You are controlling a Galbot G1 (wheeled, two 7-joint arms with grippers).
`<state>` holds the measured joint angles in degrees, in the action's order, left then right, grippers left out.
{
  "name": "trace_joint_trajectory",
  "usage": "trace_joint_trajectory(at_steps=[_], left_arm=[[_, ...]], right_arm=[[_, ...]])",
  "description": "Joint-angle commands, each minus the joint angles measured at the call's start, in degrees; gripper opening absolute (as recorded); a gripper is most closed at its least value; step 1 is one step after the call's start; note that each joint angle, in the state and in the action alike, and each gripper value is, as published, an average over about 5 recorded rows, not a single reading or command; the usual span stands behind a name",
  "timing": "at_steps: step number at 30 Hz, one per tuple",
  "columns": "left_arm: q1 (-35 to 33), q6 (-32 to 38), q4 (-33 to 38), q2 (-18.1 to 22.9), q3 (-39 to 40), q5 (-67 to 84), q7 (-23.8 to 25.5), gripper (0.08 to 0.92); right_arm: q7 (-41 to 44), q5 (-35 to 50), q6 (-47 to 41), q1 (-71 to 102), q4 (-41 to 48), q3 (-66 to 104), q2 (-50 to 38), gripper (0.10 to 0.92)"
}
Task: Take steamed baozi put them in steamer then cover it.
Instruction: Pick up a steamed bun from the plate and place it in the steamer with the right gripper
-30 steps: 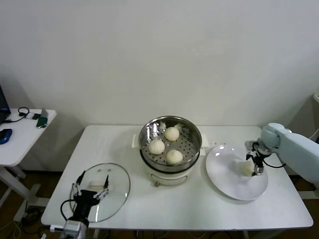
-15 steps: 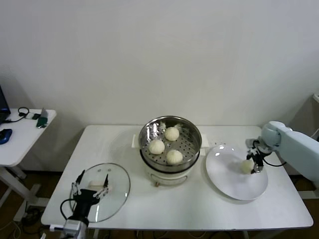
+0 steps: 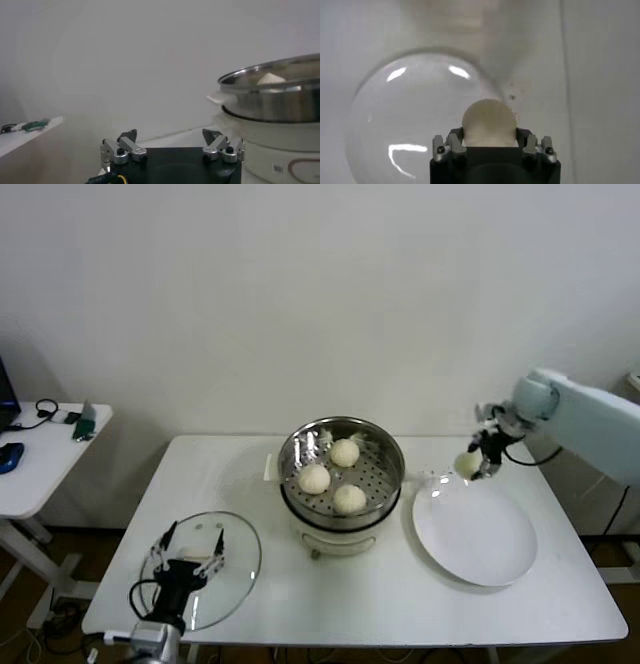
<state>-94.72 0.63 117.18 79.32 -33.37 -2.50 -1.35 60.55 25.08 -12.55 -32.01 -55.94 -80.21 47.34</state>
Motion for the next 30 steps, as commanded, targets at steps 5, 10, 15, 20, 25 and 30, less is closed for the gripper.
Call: trace_joint_trajectory(at_steps=[5,10,15,20,25,30], left_arm=[[0.1,-0.1,1.5,-0.8,1.8,3.3,0.3,0.823],[-0.6,0.3,2.1,-2.0,2.8,3.3,0.3,0.823],[-0.5,0.2,2.4,-2.7,2.7,3.4,0.3,0.823],[-0.6,0.2,2.1,-3.4,2.1,4.1,0.3,0.823],[-0.6,0.5,1.4,-4.1,1.5,4.9,0.3,0.823],[-0.5,0.5,0.9,-4.4,1.2,5.3,0.4,0.823]], right_arm=[[-3.3,35.8,-4.1,-27.4,-4.8,-28.6,19.0,0.681],[-5.6,38.4,-5.5,-23.9,-4.9,-28.2,24.8,0.685],[-7.1,37.0,-6.4,-19.4,-4.8,-28.4,28.1,0.686],[-8.2,34.9,-6.9,-15.5,-5.3,-28.7,29.1,0.686],[-9.1,33.6,-7.3,-12.6,-5.5,-28.7,29.4,0.684],[-9.1,31.7,-7.3,-10.6,-4.9,-29.0,28.8,0.687]])
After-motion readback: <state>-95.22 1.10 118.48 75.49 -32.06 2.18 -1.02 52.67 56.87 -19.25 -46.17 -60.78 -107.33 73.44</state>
